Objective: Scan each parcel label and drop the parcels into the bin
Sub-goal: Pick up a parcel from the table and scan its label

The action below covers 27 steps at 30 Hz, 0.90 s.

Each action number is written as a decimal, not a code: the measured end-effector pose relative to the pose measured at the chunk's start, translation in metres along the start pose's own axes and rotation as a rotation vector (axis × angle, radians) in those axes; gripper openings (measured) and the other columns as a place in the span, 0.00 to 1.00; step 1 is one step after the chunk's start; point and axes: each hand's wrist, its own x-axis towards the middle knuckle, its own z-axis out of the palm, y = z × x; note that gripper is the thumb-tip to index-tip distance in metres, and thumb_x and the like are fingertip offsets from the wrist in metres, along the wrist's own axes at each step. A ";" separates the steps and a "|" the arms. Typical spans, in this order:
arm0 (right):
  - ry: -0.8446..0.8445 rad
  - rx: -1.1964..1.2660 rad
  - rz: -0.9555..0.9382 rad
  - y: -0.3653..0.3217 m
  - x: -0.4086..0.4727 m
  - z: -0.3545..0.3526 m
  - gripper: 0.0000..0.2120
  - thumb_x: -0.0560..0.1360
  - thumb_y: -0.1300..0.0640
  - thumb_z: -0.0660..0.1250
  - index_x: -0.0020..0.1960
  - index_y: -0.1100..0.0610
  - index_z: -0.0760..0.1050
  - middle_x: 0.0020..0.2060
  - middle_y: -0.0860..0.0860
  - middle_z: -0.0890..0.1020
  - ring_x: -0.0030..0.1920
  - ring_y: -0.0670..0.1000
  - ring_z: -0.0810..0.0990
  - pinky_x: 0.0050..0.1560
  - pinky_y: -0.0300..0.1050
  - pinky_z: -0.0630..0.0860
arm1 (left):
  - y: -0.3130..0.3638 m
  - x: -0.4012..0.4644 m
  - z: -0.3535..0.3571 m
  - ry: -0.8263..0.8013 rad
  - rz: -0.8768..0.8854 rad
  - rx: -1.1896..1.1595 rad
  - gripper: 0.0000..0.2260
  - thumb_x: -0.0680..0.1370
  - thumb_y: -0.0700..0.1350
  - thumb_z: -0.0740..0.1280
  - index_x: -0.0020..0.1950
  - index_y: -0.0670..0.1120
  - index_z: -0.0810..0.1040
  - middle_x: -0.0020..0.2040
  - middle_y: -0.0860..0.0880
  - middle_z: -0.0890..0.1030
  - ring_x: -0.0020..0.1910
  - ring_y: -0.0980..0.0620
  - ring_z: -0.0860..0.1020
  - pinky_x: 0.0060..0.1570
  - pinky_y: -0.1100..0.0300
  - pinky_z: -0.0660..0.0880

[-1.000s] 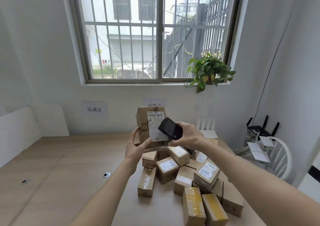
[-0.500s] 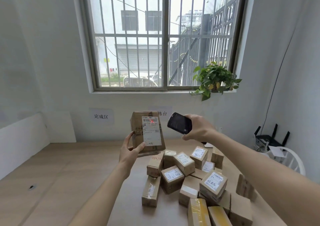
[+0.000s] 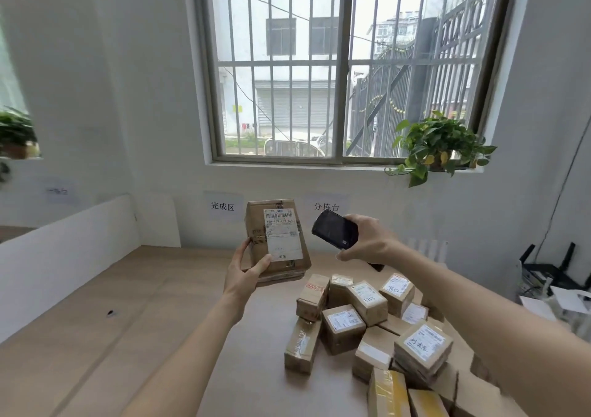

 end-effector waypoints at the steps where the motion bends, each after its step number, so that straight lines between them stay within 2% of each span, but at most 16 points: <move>1: -0.027 0.018 -0.008 -0.005 0.001 0.010 0.37 0.62 0.48 0.82 0.68 0.48 0.74 0.52 0.46 0.81 0.53 0.51 0.80 0.56 0.54 0.81 | 0.000 -0.005 -0.009 0.013 -0.008 -0.006 0.28 0.74 0.49 0.75 0.70 0.65 0.69 0.54 0.48 0.85 0.52 0.50 0.84 0.48 0.56 0.78; 3: -0.093 0.067 -0.025 -0.018 0.005 0.032 0.39 0.61 0.47 0.83 0.69 0.49 0.74 0.53 0.46 0.82 0.54 0.51 0.81 0.58 0.55 0.81 | -0.001 -0.016 -0.029 0.053 -0.019 -0.003 0.27 0.75 0.50 0.74 0.70 0.65 0.69 0.52 0.49 0.86 0.51 0.51 0.84 0.46 0.57 0.77; 6: -0.181 0.160 -0.060 -0.049 0.013 0.070 0.41 0.60 0.47 0.84 0.70 0.51 0.74 0.55 0.48 0.82 0.55 0.51 0.81 0.61 0.54 0.80 | -0.003 -0.031 -0.068 0.135 -0.029 0.034 0.26 0.76 0.51 0.74 0.70 0.66 0.69 0.47 0.50 0.87 0.51 0.51 0.84 0.54 0.51 0.78; 8: -0.233 0.191 -0.092 -0.078 0.020 0.097 0.39 0.60 0.47 0.85 0.68 0.51 0.76 0.54 0.48 0.83 0.55 0.52 0.82 0.63 0.54 0.79 | -0.003 -0.041 -0.101 0.188 -0.039 0.050 0.25 0.76 0.52 0.73 0.70 0.66 0.69 0.47 0.52 0.87 0.50 0.53 0.84 0.55 0.52 0.78; 10: -0.283 0.213 -0.134 -0.114 0.025 0.124 0.35 0.58 0.47 0.85 0.61 0.51 0.78 0.51 0.47 0.84 0.53 0.51 0.82 0.61 0.53 0.79 | -0.001 -0.052 -0.139 0.259 -0.041 0.060 0.23 0.76 0.52 0.73 0.69 0.65 0.70 0.47 0.55 0.86 0.47 0.56 0.84 0.49 0.57 0.79; 13: -0.345 0.223 -0.217 -0.178 0.032 0.162 0.23 0.58 0.47 0.84 0.48 0.48 0.78 0.44 0.46 0.83 0.48 0.51 0.82 0.54 0.52 0.79 | 0.004 -0.071 -0.204 0.350 -0.031 0.059 0.23 0.77 0.52 0.72 0.70 0.64 0.71 0.51 0.55 0.86 0.50 0.55 0.84 0.47 0.59 0.79; 15: -0.386 0.227 -0.293 -0.228 0.034 0.187 0.22 0.57 0.46 0.83 0.44 0.49 0.75 0.43 0.47 0.82 0.47 0.53 0.81 0.53 0.54 0.79 | 0.007 -0.084 -0.251 0.416 -0.034 0.063 0.23 0.77 0.53 0.71 0.71 0.63 0.70 0.55 0.55 0.84 0.51 0.55 0.83 0.44 0.61 0.78; 18: -0.446 0.215 -0.407 -0.309 0.032 0.224 0.26 0.59 0.47 0.83 0.53 0.51 0.77 0.48 0.47 0.83 0.51 0.52 0.81 0.56 0.53 0.79 | 0.013 -0.107 -0.327 0.520 -0.039 0.090 0.25 0.77 0.54 0.71 0.72 0.61 0.69 0.62 0.54 0.80 0.56 0.54 0.80 0.43 0.62 0.77; 20: -0.473 0.210 -0.483 -0.365 0.029 0.248 0.31 0.60 0.46 0.83 0.60 0.48 0.77 0.51 0.45 0.82 0.53 0.51 0.80 0.58 0.51 0.78 | 0.017 -0.122 -0.376 0.586 -0.048 0.103 0.28 0.76 0.56 0.72 0.74 0.61 0.67 0.65 0.52 0.78 0.60 0.50 0.78 0.48 0.58 0.77; 22: -0.486 0.203 -0.561 -0.420 0.023 0.273 0.34 0.59 0.43 0.82 0.62 0.46 0.76 0.51 0.44 0.82 0.54 0.50 0.80 0.58 0.52 0.78 | 0.020 -0.140 -0.429 0.665 -0.050 0.139 0.29 0.75 0.56 0.72 0.75 0.59 0.67 0.65 0.50 0.78 0.62 0.48 0.78 0.57 0.53 0.77; 24: -0.508 0.201 -0.616 -0.469 0.013 0.295 0.35 0.60 0.42 0.82 0.64 0.47 0.75 0.53 0.45 0.82 0.56 0.52 0.80 0.59 0.53 0.78 | 0.023 -0.159 -0.476 0.725 -0.057 0.170 0.33 0.71 0.61 0.75 0.74 0.59 0.68 0.66 0.49 0.77 0.63 0.47 0.77 0.64 0.47 0.75; 26: -0.524 0.204 -0.666 -0.517 0.000 0.316 0.37 0.63 0.43 0.82 0.68 0.46 0.73 0.57 0.46 0.81 0.60 0.52 0.79 0.60 0.51 0.77 | 0.024 -0.179 -0.524 0.785 -0.071 0.156 0.37 0.66 0.65 0.76 0.72 0.62 0.68 0.68 0.50 0.77 0.65 0.46 0.77 0.66 0.44 0.73; 27: -0.528 0.206 -0.693 -0.540 -0.006 0.326 0.38 0.64 0.43 0.82 0.69 0.46 0.72 0.59 0.46 0.80 0.61 0.53 0.79 0.60 0.51 0.77 | 0.025 -0.189 -0.547 0.814 -0.083 0.150 0.35 0.68 0.63 0.76 0.73 0.62 0.67 0.68 0.50 0.76 0.65 0.45 0.76 0.67 0.43 0.72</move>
